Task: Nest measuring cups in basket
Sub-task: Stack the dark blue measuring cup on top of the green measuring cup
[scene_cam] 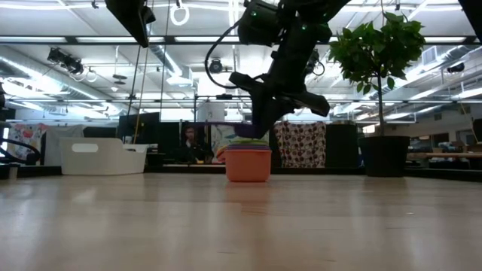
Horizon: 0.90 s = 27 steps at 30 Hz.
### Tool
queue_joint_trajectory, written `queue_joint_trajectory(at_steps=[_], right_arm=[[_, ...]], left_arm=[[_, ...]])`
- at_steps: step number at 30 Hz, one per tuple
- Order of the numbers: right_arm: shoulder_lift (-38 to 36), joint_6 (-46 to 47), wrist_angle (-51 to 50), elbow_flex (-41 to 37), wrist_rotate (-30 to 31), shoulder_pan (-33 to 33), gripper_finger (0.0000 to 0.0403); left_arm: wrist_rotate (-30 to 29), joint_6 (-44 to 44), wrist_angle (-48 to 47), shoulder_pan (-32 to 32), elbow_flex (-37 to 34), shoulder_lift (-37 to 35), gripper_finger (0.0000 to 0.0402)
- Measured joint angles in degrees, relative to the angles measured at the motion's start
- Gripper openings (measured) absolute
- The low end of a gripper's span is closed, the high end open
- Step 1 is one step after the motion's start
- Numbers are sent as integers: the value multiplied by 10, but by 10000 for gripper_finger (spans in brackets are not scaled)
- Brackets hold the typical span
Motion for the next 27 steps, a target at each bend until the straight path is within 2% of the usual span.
queue_joint_trajectory(at_steps=[15,22,27], right_arm=[[0,-40,-4,0,-17,-32,17],[0,-105,30,0,-41,-40,42],[0,-114,31,0,-50,-40,44]], left_arm=[[0,23,7,0,0,0,43],[0,40,20,0,0,0,43],[0,40,20,0,0,0,43]])
